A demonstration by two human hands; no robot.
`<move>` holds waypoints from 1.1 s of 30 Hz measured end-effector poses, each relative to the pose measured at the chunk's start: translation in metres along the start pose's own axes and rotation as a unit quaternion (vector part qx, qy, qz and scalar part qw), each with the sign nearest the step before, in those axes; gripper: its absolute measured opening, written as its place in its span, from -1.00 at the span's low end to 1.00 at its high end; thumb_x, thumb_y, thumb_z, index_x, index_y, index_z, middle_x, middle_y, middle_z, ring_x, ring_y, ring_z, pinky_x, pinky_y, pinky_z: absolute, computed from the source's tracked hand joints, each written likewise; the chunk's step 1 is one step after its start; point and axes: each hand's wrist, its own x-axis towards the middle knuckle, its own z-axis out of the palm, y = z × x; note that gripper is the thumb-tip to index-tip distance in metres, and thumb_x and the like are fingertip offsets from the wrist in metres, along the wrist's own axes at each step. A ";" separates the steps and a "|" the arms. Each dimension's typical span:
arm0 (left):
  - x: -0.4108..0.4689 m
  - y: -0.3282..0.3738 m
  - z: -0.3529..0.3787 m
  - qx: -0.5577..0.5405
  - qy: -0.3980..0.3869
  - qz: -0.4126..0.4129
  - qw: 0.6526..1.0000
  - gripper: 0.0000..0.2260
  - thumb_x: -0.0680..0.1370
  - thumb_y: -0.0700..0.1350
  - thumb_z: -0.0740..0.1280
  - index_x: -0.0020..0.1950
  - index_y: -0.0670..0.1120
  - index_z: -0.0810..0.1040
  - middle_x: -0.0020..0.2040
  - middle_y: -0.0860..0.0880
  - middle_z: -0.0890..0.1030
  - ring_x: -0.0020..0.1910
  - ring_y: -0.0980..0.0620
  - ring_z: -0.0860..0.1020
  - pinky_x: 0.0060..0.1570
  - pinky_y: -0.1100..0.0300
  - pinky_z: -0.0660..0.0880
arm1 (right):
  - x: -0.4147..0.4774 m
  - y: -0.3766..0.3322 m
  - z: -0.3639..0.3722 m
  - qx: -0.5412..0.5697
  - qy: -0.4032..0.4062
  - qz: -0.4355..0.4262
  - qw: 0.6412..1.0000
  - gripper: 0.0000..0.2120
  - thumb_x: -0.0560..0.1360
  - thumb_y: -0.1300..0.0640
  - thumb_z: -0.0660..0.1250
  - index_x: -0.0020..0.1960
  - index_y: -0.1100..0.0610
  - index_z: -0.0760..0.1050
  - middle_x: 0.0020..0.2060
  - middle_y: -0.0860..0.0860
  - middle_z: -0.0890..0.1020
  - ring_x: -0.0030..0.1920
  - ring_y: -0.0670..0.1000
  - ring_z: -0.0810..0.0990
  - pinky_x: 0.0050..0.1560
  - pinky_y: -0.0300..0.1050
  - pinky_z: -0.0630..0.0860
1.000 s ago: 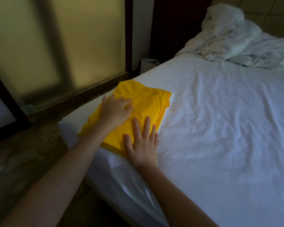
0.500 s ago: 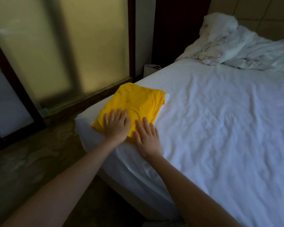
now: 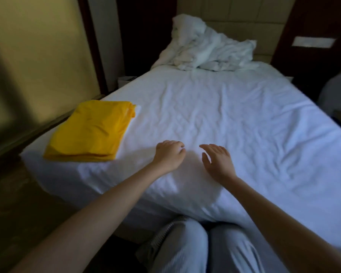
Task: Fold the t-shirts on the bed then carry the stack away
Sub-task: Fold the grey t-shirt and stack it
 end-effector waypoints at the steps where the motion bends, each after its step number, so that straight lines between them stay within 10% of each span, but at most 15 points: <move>1: 0.004 0.020 0.011 -0.011 -0.011 0.018 1.000 -0.72 0.59 -0.06 0.15 0.22 -0.06 0.54 0.22 -0.05 0.57 0.26 -0.09 0.45 0.22 0.13 0.28 | -0.009 0.019 -0.013 -0.017 0.007 0.014 1.000 -0.57 0.44 0.03 0.05 0.08 0.19 0.60 -0.06 0.14 0.67 -0.04 0.19 0.64 0.08 0.07 0.47; 13: 0.034 0.259 0.128 -0.136 -0.075 0.199 0.968 -0.64 0.57 -0.03 0.13 0.27 -0.14 0.51 0.22 -0.14 0.57 0.23 -0.16 0.48 0.19 0.09 0.35 | -0.139 0.196 -0.128 -0.159 0.103 0.210 0.959 -0.59 0.43 0.03 0.07 0.02 0.21 0.59 -0.10 0.15 0.67 -0.07 0.19 0.63 0.01 -0.01 0.47; 22: 0.040 0.265 0.183 -0.124 0.043 0.297 0.946 -0.59 0.51 0.04 0.11 0.16 -0.10 0.61 0.06 -0.07 0.66 0.05 -0.08 0.60 0.03 0.11 0.50 | -0.142 0.224 -0.131 -0.192 0.211 0.241 0.928 -0.62 0.41 0.04 0.11 0.06 0.13 0.59 -0.02 0.04 0.67 -0.01 0.07 0.63 0.13 -0.04 0.23; 25: 0.038 0.266 0.188 -0.121 0.058 0.303 0.943 -0.61 0.49 0.04 0.11 0.13 -0.07 0.63 0.05 -0.04 0.67 0.04 -0.05 0.61 0.00 0.10 0.51 | -0.154 0.264 -0.181 -0.290 0.227 0.256 0.894 -0.59 0.35 0.05 0.10 0.04 0.19 0.57 -0.09 0.14 0.64 -0.06 0.17 0.60 0.05 0.00 0.27; 33: 0.045 0.263 0.193 -0.120 0.067 0.291 0.947 -0.62 0.50 0.05 0.10 0.08 -0.04 0.65 0.05 -0.01 0.67 0.06 -0.02 0.61 0.03 0.10 0.49 | -0.203 0.353 -0.272 -0.241 0.049 0.623 0.743 -0.54 0.56 -0.02 0.18 0.39 0.16 0.30 0.35 0.17 0.36 0.36 0.21 0.25 0.34 0.06 0.13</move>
